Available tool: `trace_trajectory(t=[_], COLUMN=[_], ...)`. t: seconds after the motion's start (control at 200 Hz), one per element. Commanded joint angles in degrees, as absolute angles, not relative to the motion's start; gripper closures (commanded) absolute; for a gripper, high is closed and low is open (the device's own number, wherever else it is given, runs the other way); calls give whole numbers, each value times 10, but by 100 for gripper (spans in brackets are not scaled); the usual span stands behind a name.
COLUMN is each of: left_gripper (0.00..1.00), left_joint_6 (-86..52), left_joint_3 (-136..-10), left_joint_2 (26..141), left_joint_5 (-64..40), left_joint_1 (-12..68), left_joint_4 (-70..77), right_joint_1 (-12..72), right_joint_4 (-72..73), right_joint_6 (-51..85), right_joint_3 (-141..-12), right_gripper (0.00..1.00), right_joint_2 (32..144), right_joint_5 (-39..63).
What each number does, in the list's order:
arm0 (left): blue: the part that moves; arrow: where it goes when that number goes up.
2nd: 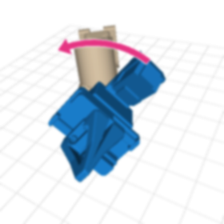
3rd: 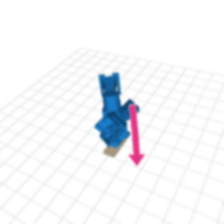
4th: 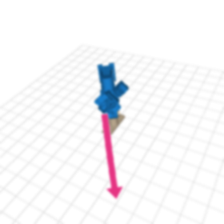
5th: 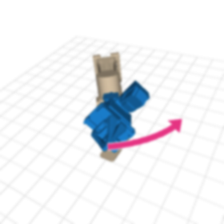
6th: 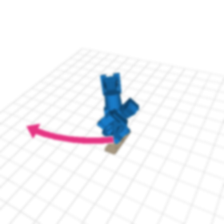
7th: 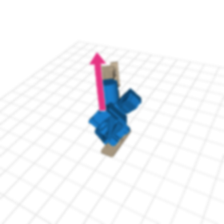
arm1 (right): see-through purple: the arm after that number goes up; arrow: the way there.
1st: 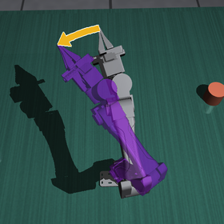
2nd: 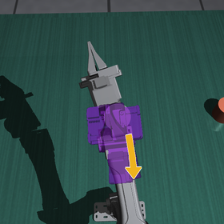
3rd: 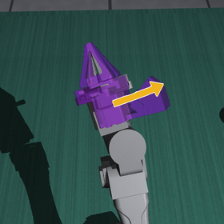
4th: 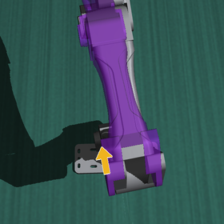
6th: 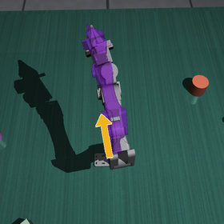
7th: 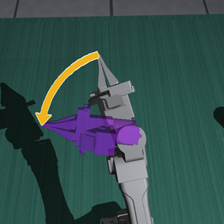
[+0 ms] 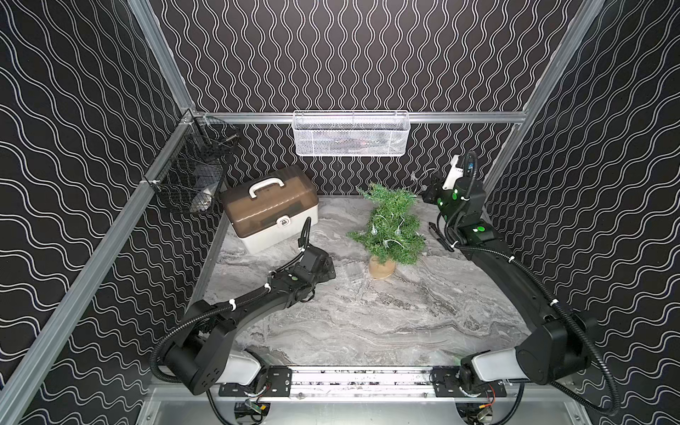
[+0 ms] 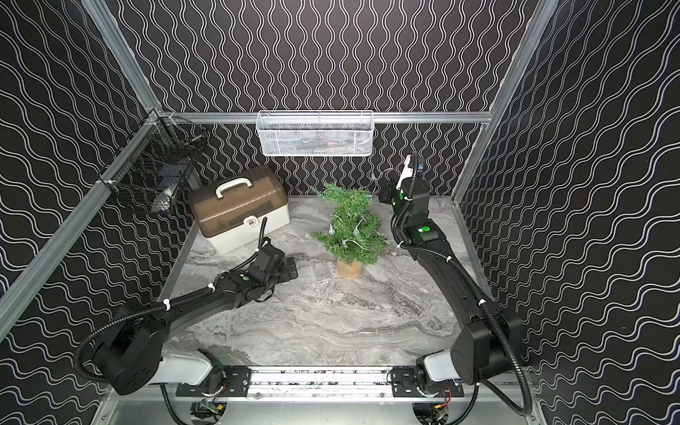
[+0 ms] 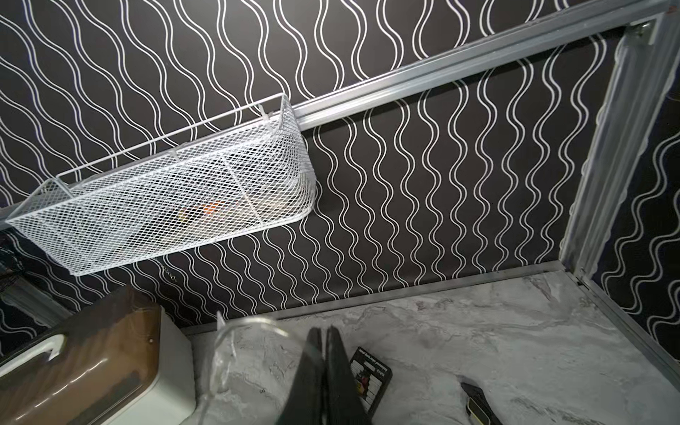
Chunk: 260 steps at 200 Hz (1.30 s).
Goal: Remove string lights from the small christmas tree
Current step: Remove the light string from the Christmas tree.
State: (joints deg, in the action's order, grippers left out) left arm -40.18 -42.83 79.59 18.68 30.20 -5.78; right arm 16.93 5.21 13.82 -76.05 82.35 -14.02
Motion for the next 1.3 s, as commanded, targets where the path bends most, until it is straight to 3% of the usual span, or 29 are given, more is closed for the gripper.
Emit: trace_trajectory(t=[0.0, 1.296], left_gripper=[1, 2], left_joint_6=[-401, -404], left_joint_3=[-432, -442], left_joint_2=[792, 786], left_joint_5=[188, 181], left_joint_1=[302, 302], left_joint_4=[-56, -61], right_joint_1=[170, 196], right_joint_4=[36, -212], right_joint_6=[123, 149], right_joint_3=[-784, -783], right_gripper=[100, 100], right_joint_2=[828, 588], right_joint_5=[-129, -54])
